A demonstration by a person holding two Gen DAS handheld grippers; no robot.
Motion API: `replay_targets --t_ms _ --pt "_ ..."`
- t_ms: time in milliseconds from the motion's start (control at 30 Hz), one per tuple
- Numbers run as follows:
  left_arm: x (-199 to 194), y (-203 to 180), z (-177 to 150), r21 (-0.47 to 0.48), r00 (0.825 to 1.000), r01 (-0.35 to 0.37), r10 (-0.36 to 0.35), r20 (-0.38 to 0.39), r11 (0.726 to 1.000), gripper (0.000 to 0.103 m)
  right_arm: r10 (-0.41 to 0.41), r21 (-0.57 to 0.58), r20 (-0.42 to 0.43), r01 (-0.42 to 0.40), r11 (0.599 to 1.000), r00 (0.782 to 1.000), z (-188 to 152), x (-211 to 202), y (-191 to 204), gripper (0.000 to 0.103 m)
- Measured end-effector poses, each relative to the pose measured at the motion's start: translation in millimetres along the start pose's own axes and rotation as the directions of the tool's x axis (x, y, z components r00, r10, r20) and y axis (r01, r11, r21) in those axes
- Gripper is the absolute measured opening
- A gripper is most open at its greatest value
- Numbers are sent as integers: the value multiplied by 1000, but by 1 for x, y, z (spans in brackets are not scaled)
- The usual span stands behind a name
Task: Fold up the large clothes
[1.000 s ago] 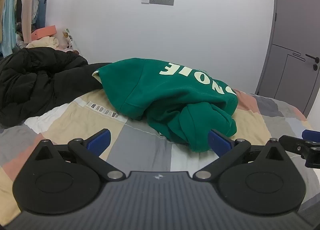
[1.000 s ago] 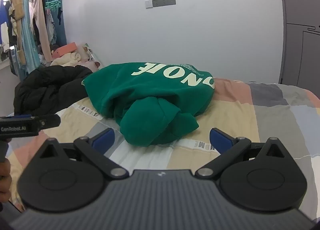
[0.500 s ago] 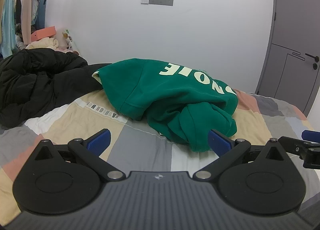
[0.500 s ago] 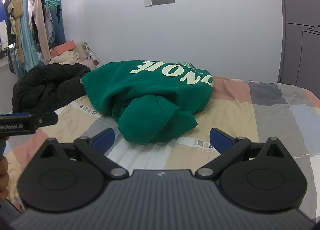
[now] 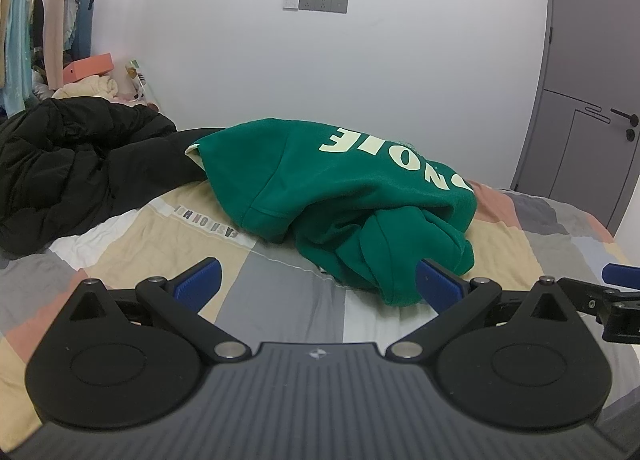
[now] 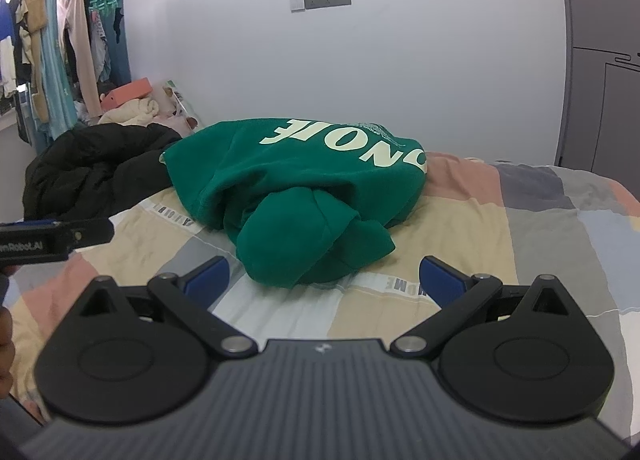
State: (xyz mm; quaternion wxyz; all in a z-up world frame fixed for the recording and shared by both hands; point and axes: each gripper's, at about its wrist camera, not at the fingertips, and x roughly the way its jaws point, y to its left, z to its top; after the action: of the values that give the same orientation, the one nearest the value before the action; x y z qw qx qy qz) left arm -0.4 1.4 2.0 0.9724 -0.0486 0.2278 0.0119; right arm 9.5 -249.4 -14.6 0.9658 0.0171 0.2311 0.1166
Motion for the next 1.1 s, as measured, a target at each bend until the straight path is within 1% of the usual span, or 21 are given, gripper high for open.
replay_targets --t_ms 333,1100 --pt "0 0 -1 1 1000 -3 3 2 1000 103 -8 -2 -14 8 1000 1000 -1 5 0 103" --pt "-1 0 -2 10 1000 -2 2 5 1000 103 -15 6 -18 16 1000 1000 -3 3 -2 103"
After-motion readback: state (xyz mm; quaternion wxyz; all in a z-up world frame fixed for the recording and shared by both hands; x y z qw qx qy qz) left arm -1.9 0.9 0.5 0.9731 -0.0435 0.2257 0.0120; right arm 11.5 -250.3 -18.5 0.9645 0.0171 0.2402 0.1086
